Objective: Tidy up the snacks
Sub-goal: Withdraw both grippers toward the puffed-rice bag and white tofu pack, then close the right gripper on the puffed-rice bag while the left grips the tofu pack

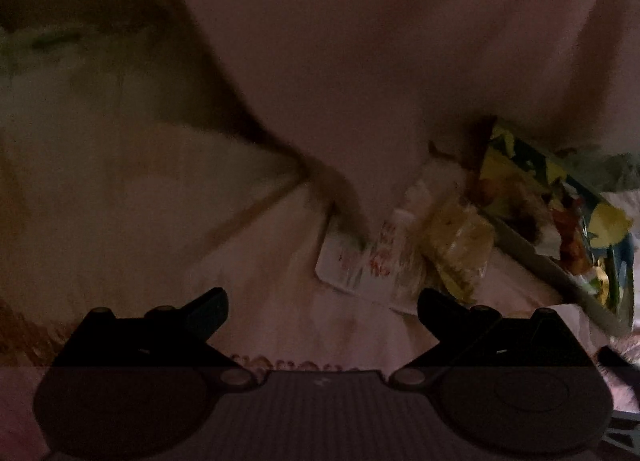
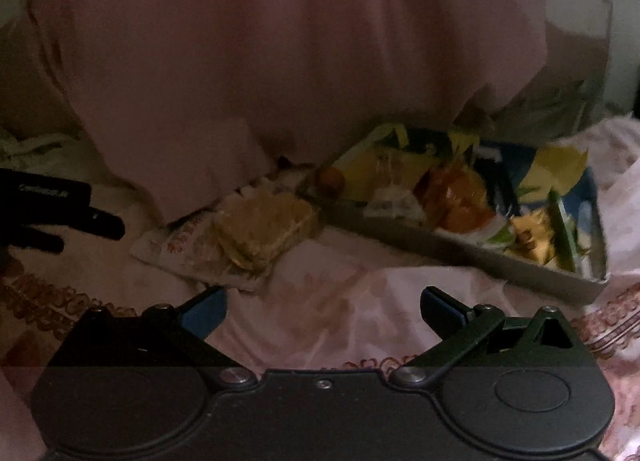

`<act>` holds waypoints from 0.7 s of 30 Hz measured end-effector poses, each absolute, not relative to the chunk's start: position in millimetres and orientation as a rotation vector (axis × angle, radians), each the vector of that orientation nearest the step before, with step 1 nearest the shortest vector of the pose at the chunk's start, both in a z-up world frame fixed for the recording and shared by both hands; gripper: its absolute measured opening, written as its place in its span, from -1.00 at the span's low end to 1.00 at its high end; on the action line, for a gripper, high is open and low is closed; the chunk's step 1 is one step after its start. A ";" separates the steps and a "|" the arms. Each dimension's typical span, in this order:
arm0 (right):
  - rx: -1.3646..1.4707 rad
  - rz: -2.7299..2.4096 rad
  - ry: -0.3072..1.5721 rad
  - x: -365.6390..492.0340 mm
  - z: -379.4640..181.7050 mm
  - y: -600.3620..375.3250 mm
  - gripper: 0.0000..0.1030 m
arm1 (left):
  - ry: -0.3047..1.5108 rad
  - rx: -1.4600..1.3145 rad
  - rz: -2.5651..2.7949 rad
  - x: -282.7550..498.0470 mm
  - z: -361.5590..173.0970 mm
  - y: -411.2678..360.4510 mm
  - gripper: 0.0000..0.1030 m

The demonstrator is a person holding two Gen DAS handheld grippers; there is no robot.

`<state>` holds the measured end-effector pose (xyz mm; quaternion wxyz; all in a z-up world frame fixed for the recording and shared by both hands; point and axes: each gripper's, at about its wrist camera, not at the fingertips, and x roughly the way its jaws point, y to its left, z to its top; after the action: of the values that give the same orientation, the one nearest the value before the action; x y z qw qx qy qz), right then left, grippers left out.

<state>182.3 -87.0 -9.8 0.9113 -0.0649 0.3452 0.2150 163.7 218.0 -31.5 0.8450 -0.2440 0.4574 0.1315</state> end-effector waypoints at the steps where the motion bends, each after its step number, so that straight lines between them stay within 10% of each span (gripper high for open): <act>1: -0.124 0.443 0.739 189.9 -14.0 -84.5 0.99 | 0.982 -0.537 0.271 165.3 -35.5 219.4 0.99; 21: 0.106 0.321 1.099 339.4 -53.1 2.6 0.99 | 1.055 -0.610 0.256 187.3 -72.6 220.8 0.99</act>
<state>339.4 2.6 -53.1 0.8394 0.0504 0.5195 0.1517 187.3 220.8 -72.6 0.8123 -0.2859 0.4941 0.1199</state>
